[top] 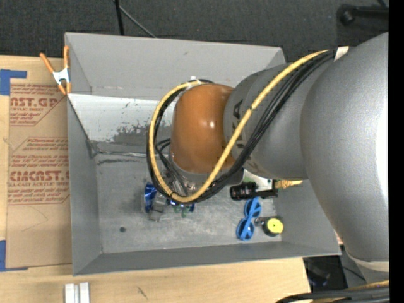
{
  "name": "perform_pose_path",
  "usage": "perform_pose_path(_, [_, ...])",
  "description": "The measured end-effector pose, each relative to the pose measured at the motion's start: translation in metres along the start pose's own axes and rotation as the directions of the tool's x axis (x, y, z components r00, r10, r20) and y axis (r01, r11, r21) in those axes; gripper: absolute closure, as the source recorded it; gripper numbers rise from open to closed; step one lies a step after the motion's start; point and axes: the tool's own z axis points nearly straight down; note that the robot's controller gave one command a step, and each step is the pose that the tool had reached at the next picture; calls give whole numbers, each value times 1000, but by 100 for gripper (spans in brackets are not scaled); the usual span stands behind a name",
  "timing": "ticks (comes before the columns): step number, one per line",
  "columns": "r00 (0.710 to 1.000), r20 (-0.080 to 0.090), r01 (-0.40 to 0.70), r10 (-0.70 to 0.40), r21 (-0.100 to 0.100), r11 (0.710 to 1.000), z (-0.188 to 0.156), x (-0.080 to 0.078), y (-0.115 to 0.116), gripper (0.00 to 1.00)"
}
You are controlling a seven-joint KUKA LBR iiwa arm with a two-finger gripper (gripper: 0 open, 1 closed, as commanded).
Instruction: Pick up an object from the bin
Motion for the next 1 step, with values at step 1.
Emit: perform_pose_path(1, [1000, 0, 1, -1, 0, 1000, -8, 0, 1, 100])
